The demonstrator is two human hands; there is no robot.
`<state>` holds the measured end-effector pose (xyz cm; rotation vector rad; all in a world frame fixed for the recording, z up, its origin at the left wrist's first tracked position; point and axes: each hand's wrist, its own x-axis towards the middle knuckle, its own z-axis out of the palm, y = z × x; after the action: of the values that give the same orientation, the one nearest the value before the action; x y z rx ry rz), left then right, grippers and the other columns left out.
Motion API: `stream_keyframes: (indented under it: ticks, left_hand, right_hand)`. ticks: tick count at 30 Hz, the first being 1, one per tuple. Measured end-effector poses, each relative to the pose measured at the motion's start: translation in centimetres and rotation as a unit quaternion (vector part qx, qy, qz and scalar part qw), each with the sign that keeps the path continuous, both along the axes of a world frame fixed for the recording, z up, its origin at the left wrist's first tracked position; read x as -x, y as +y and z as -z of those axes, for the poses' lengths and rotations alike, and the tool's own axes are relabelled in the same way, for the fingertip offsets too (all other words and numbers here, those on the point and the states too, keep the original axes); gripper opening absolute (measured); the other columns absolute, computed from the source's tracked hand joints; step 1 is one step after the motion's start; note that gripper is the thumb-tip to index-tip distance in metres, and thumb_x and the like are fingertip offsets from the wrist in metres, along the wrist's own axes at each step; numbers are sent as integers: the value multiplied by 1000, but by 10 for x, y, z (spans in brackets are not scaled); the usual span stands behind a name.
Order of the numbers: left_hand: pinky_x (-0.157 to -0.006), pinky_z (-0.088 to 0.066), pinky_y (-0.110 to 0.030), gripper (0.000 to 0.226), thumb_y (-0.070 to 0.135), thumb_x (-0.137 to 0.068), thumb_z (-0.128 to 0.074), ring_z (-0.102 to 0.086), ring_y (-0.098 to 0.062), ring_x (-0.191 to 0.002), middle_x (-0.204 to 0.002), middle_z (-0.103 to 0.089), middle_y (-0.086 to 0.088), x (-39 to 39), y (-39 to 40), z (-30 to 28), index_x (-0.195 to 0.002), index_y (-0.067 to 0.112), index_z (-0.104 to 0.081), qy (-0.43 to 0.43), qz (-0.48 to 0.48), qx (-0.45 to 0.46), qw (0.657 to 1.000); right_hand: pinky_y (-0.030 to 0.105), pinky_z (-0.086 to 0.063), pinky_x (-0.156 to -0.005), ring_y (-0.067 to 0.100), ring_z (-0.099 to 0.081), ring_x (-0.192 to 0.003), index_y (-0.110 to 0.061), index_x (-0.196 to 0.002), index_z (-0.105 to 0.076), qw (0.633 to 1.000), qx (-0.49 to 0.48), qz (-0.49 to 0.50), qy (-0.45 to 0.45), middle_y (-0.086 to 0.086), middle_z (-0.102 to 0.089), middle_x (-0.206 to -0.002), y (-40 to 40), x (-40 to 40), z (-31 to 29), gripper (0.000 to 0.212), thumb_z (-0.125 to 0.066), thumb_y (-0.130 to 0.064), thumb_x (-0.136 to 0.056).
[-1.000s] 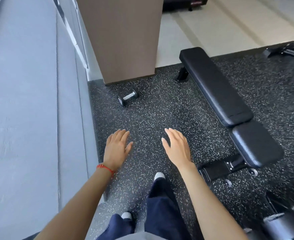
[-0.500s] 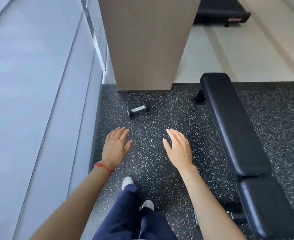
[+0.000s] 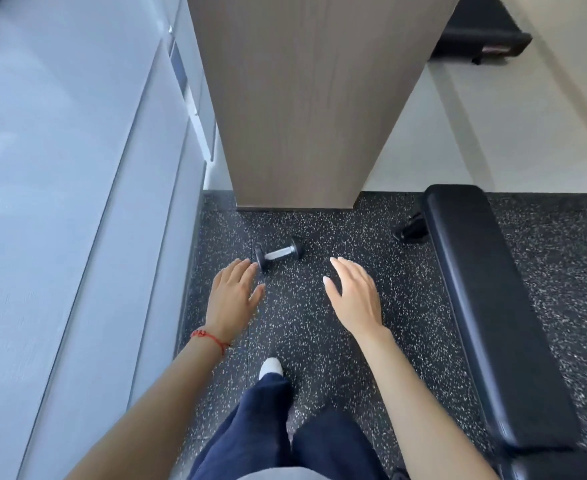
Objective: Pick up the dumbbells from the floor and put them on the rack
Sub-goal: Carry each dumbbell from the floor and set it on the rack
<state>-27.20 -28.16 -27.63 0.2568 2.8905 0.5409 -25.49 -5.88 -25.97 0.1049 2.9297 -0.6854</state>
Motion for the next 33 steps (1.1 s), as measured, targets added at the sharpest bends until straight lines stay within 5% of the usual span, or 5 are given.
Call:
stream_keyframes:
  ticks: [14,22,33]
  left_hand:
    - [-115,-20,-40,50,38,-94,-43,-31,-26,-138,-146,-41,-8,118,41,34,-138,13,-40,-46,-82,-19,995]
    - [-110,-29,-38,48,32,-92,-50,-41,-27,-131,-138,-49,-12,164,83,72,-133,8,-46,-76,-216,-60,972]
    - [-109,-28,-32,45,28,-92,-51,-41,-23,-130,-137,-50,-10,220,87,205,-133,7,-47,-102,-306,-148,935]
  right_hand:
    - [36,-28,-113,22,-39,-134,-12,-137,-42,997,29,-60,-34,8,-46,-143,23,149,43,46,-43,-32,-95]
    - [30,-24,-112,18,-38,-134,-13,-137,-41,989,47,-125,-71,4,-45,-144,57,232,83,46,-43,-32,-96]
    - [28,-27,-111,19,-41,-132,-11,-136,-44,987,98,-90,-87,6,-48,-142,31,270,231,44,-46,-29,-95]
